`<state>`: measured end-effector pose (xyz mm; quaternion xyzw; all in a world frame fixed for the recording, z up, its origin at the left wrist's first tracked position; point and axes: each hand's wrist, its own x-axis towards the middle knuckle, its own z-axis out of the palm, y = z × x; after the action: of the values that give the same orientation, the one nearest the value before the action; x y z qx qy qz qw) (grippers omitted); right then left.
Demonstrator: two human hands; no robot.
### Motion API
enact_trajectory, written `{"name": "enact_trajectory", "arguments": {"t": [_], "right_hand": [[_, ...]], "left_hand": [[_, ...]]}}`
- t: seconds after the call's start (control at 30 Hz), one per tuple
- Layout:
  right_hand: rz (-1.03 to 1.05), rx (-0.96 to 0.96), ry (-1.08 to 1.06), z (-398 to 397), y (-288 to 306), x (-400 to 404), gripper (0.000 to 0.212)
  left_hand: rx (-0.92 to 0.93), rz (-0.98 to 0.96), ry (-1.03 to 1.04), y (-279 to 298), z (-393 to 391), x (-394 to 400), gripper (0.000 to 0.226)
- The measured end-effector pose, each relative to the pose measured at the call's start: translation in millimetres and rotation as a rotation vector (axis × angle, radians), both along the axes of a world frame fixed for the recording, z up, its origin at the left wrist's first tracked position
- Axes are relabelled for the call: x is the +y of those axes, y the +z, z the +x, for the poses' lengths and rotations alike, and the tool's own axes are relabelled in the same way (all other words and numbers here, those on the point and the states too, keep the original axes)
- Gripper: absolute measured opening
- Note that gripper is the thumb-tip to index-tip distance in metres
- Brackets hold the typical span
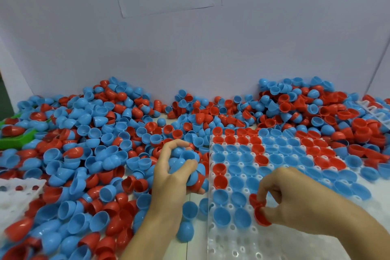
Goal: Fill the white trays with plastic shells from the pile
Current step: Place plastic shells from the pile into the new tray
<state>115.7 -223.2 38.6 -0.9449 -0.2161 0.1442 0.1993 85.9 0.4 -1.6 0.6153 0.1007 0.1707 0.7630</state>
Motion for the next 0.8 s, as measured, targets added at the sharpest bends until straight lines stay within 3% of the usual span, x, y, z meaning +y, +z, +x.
{"name": "enact_trajectory", "arguments": {"t": [0.13,0.27,0.4,0.5,0.6,0.8], "right_hand": [[-0.096,-0.063,-0.047,0,-13,5,0.018],[-0.049,-0.027,-0.034,0,-9,1,0.015],[0.115,-0.028,0.004,3,-4,-3,0.015],[0.334,-0.230,-0.035,6,-8,6,0.019],[0.614,-0.365,-0.071,-2,-10,29,0.011],[0.910,-0.228,-0.117,-19,-17,64,0.005]], "left_hand": [[0.002,-0.020,-0.016,1,-1,-2,0.028],[-0.003,-0.103,-0.046,0,-1,-1,0.027],[-0.023,-0.205,-0.114,0,0,0,0.030],[-0.040,-0.216,-0.184,-1,0,-1,0.034],[-0.062,-0.116,-0.227,-2,-3,-3,0.037],[-0.146,0.297,-0.318,0,-11,-8,0.042]]}}
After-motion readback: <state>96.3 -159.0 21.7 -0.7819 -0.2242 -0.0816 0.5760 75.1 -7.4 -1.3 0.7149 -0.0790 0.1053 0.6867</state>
